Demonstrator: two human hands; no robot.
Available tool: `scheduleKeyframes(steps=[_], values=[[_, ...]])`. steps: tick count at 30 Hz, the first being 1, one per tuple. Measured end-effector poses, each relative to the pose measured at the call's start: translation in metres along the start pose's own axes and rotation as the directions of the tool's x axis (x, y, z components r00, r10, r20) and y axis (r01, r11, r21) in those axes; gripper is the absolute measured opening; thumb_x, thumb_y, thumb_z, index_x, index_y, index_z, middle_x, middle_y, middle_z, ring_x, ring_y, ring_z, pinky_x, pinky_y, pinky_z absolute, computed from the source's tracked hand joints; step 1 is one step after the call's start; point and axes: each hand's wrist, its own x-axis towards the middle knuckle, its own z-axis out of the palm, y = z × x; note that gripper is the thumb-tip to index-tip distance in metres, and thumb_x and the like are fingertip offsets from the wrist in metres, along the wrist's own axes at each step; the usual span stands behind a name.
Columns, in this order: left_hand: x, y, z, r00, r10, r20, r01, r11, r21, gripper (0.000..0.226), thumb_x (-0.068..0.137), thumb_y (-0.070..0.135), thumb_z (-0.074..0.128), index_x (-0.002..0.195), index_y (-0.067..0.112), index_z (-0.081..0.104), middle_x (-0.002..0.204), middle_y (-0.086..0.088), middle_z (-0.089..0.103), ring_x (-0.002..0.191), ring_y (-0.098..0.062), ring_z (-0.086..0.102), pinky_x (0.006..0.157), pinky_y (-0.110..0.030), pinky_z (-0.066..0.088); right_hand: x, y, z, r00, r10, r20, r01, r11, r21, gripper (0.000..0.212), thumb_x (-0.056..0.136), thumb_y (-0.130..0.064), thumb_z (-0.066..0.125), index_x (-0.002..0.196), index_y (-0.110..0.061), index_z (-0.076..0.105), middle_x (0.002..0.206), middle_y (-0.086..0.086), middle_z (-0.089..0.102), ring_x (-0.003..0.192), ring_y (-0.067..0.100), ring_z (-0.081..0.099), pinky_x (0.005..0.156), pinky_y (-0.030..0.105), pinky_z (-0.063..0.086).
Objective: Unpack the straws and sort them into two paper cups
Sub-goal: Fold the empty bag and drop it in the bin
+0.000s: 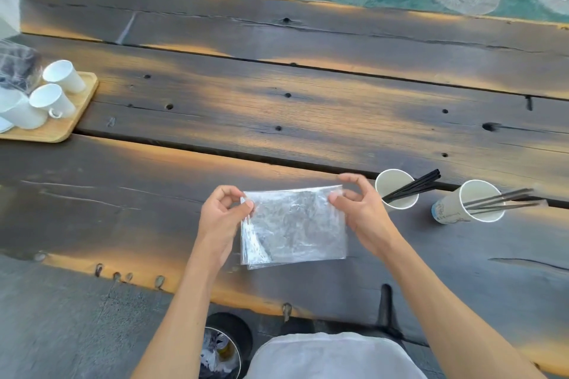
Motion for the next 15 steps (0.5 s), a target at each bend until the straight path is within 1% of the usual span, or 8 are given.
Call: scheduleKeyframes(steps=[2,4,5,7,9,11,13,15], values=[[-0.006,-0.001,0.002,1.000,0.003,-0.027,-0.005,0.997,-0.081,0.025,0.087,-0.011,0.066,0.091,0.011,0.054,0.081,-0.010,0.059,0.071,-0.024,0.058,0.071,-0.028,0.052,-0.006,0.002,0.003,0.992,0.083,0.090,-0.084,0.996,0.004,0.030,0.088,-0.013,0.074,0.116,-0.006,0.065,0.101,0.014,0.073,0.090,0.032,0.067,0.073,0.040,0.054],[-0.012,-0.002,0.003,0.998,-0.003,-0.055,-0.005,0.990,-0.144,0.027,0.087,-0.011,0.066,0.097,0.012,0.054,0.084,-0.008,0.059,0.073,-0.022,0.059,0.073,-0.029,0.053,-0.012,0.008,0.004,0.984,0.118,0.131,-0.113,0.993,-0.044,0.022,0.091,-0.011,0.070,0.109,0.002,0.069,0.107,0.017,0.074,0.096,0.033,0.071,0.085,0.045,0.056],[-0.016,-0.003,0.002,0.997,-0.023,-0.074,0.011,0.987,-0.162,0.029,0.087,-0.009,0.067,0.102,0.012,0.055,0.087,-0.009,0.060,0.075,-0.022,0.061,0.076,-0.032,0.053,-0.014,0.011,0.004,0.983,0.129,0.131,-0.121,0.990,-0.065,0.020,0.092,-0.011,0.068,0.104,0.004,0.070,0.103,0.020,0.074,0.091,0.034,0.072,0.084,0.046,0.057],[-0.024,-0.007,0.001,0.990,-0.121,-0.071,0.108,0.979,-0.173,0.031,0.089,0.001,0.068,0.114,0.015,0.057,0.095,-0.010,0.068,0.082,-0.022,0.067,0.082,-0.039,0.055,-0.017,0.014,0.006,0.988,0.125,0.090,-0.118,0.989,-0.085,0.018,0.094,-0.012,0.065,0.092,0.005,0.066,0.082,0.022,0.067,0.065,0.029,0.066,0.069,0.040,0.053],[-0.035,-0.014,0.000,0.973,-0.232,-0.012,0.229,0.964,-0.133,0.028,0.093,0.017,0.067,0.120,0.016,0.061,0.101,-0.008,0.074,0.087,-0.023,0.070,0.083,-0.042,0.055,-0.018,0.014,0.006,0.991,0.123,0.054,-0.122,0.992,-0.034,0.017,0.096,-0.013,0.063,0.095,0.004,0.063,0.078,0.017,0.060,0.057,0.019,0.059,0.061,0.033,0.049],[-0.050,-0.021,-0.001,0.962,-0.274,0.023,0.274,0.961,-0.032,0.025,0.093,0.026,0.067,0.115,0.015,0.067,0.093,0.001,0.072,0.083,-0.017,0.065,0.076,-0.035,0.053,-0.019,0.011,0.007,0.991,0.118,0.066,-0.120,0.993,0.014,0.012,0.097,-0.010,0.060,0.101,0.000,0.065,0.082,0.006,0.068,0.065,0.013,0.066,0.061,0.027,0.053],[-0.066,-0.026,0.000,0.963,-0.268,0.001,0.268,0.963,0.033,0.017,0.091,0.027,0.069,0.096,0.010,0.070,0.076,0.007,0.068,0.075,-0.012,0.059,0.073,-0.030,0.049,-0.020,0.011,0.007,0.986,0.125,0.113,-0.126,0.992,0.002,0.015,0.097,-0.010,0.061,0.105,0.002,0.065,0.093,0.005,0.072,0.083,0.019,0.070,0.072,0.031,0.057],[-0.082,-0.033,-0.002,0.967,-0.245,-0.072,0.248,0.967,0.048,0.020,0.091,0.028,0.070,0.085,0.009,0.068,0.073,-0.003,0.057,0.069,-0.015,0.049,0.070,-0.027,0.047,-0.021,0.011,0.009,0.972,0.158,0.171,-0.158,0.987,-0.015,0.023,0.097,-0.013,0.061,0.110,0.007,0.063,0.107,0.009,0.073,0.098,0.028,0.070,0.084,0.040,0.058]])
